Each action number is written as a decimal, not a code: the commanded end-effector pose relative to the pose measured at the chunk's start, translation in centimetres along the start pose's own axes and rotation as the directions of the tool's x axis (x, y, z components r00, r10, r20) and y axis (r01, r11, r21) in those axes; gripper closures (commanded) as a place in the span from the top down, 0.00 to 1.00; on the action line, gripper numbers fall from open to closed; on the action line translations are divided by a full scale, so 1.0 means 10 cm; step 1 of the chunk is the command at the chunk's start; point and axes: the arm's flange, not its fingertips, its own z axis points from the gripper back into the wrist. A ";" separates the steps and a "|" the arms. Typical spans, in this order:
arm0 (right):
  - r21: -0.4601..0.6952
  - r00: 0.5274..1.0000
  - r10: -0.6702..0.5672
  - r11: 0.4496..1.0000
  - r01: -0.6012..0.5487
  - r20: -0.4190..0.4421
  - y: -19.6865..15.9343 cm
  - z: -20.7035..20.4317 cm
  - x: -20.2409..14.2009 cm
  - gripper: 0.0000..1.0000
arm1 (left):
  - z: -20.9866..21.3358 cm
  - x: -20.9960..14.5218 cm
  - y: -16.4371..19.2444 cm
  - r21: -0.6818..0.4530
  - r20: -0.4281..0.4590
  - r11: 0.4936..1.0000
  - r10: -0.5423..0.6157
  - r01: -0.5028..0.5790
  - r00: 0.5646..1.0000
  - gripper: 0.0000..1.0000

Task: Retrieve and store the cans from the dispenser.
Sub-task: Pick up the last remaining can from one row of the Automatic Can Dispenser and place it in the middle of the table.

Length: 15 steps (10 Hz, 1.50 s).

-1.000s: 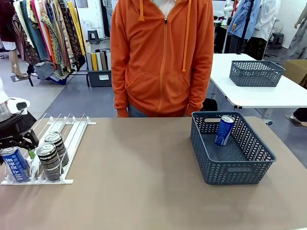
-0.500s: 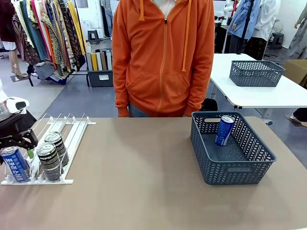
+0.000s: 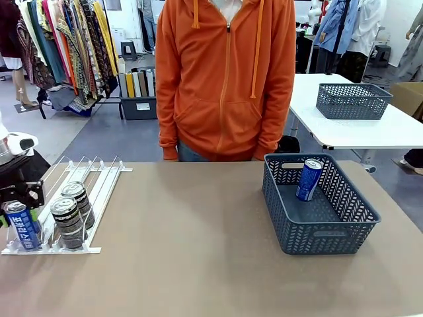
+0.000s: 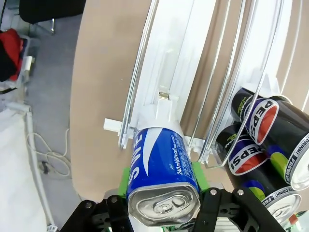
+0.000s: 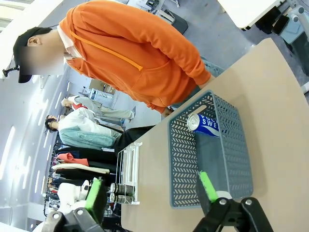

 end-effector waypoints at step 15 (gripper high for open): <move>0.032 1.000 0.021 0.999 -0.022 0.018 0.00 -0.02 0.02 1.00 | 2.23 -1.17 0.58 -0.220 0.361 0.968 -0.031 0.118 0.932 0.00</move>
